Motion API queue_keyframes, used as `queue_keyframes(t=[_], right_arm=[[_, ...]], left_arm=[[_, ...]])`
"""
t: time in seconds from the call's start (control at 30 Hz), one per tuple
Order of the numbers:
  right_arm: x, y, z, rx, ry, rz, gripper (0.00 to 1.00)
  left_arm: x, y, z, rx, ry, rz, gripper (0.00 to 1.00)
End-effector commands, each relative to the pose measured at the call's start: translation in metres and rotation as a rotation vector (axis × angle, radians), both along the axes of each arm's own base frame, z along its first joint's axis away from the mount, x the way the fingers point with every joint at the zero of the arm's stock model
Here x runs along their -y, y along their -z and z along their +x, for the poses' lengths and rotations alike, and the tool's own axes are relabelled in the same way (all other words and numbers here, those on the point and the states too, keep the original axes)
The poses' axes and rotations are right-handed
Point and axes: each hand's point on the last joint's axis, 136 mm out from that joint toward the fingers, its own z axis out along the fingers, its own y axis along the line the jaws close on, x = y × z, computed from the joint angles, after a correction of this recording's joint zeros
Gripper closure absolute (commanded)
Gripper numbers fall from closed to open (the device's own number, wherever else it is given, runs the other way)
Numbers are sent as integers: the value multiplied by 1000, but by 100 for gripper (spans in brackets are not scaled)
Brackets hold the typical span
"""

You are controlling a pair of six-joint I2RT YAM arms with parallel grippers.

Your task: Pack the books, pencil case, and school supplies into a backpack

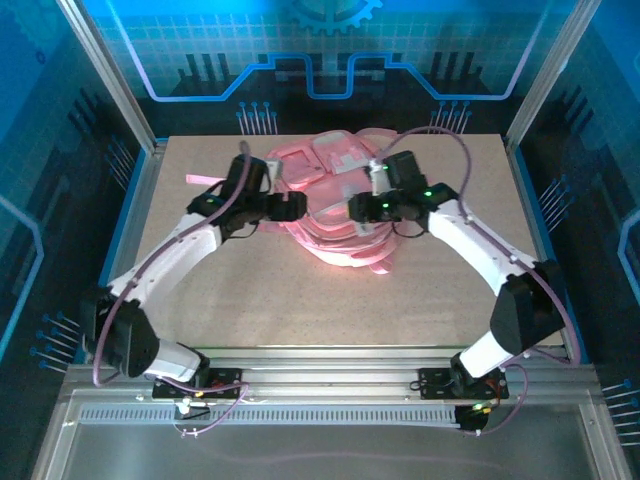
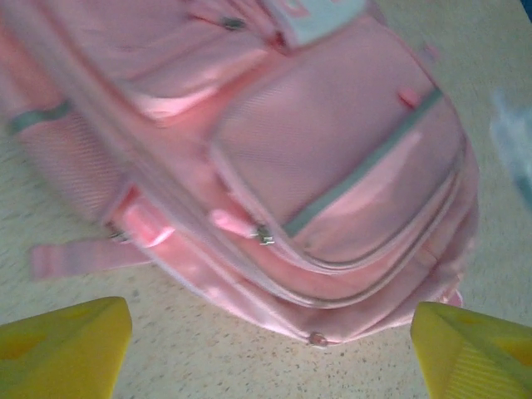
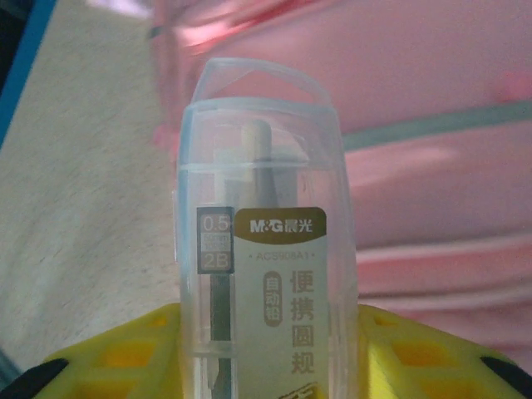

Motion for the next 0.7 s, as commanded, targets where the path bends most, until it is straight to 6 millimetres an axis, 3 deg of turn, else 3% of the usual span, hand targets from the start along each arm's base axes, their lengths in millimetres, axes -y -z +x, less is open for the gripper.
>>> queue_keyframes(t=[0.0, 0.1, 0.2, 0.3, 0.5, 0.67], right_arm=[[42, -8, -5, -21, 112, 15, 58], [78, -8, -8, -34, 191, 46, 58], [98, -4, -15, -38, 238, 87, 58], [109, 3, -24, -48, 258, 101, 58], [112, 15, -39, -69, 262, 122, 58], [108, 18, -45, -75, 259, 157, 58]], left_arm=[[41, 6, 6, 53, 172, 106, 14], [77, 22, 13, 50, 283, 196, 21], [108, 46, 17, 13, 379, 282, 45], [127, 60, 27, 18, 417, 346, 44], [130, 82, 51, 32, 387, 462, 41], [123, 94, 66, 58, 361, 545, 44]])
